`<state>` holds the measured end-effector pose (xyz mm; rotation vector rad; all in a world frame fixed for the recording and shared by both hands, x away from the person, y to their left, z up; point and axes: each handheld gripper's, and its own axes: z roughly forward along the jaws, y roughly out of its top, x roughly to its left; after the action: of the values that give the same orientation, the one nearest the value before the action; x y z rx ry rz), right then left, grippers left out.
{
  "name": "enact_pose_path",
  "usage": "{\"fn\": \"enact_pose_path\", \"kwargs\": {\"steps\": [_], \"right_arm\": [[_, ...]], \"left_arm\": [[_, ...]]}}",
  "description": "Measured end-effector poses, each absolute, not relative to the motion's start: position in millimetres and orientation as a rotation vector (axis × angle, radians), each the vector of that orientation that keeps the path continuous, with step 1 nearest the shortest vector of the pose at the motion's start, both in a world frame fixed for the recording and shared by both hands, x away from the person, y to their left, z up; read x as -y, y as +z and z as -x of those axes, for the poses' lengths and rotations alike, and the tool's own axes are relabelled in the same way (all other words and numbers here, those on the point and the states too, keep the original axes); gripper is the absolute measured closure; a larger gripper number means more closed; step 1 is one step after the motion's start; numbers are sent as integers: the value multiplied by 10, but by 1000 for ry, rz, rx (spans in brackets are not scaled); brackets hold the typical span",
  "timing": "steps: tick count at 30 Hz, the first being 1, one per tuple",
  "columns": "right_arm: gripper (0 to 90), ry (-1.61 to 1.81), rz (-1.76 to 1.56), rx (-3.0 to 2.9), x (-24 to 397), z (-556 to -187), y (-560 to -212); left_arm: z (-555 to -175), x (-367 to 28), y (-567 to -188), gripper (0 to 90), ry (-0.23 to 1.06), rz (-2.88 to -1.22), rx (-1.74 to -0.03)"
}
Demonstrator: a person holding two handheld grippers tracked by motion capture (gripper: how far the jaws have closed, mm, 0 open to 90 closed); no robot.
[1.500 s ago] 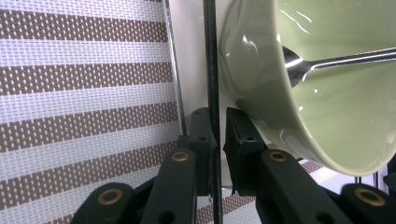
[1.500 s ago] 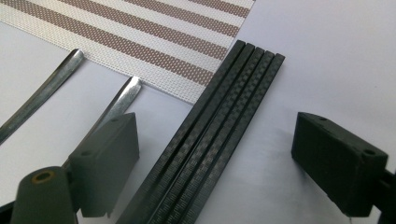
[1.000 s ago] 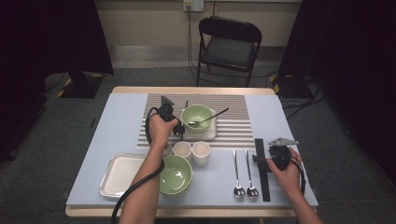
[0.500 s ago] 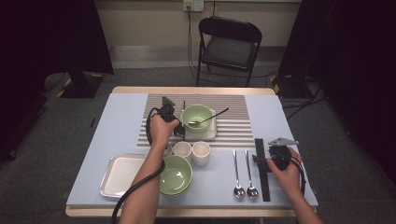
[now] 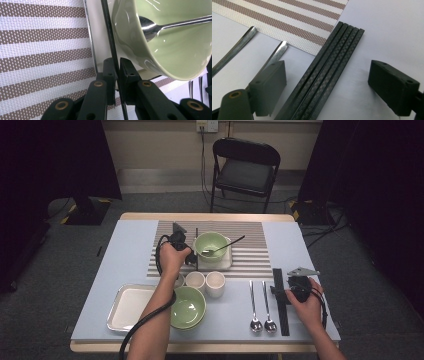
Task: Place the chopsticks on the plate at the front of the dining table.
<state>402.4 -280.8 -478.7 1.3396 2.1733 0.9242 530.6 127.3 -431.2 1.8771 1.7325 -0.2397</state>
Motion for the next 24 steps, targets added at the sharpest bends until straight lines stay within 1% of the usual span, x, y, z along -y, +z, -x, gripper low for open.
{"fn": "enact_pose_path", "kwargs": {"steps": [6, 11, 15, 19, 24], "right_arm": [[141, 923, -1339, -2173, 2808, -4023, -4787], [141, 924, -1339, -2173, 2809, -4024, -4787], [141, 924, -1339, -2173, 2808, -4023, -4787], [141, 923, -1341, -2173, 2807, -4022, -4786], [141, 924, -1340, -2173, 2808, -4023, -4787]], "left_arm": [[-5310, -1242, -4333, 804, -230, -1888, -1722], [-5304, -1235, -4328, 805, -217, -1876, -1732], [-5297, -1271, -4297, 799, -210, -1881, -1716], [-5288, -1315, -4257, 770, -180, -1888, -1699], [-5269, -1342, -4219, 758, -183, -1878, -1695]]}}
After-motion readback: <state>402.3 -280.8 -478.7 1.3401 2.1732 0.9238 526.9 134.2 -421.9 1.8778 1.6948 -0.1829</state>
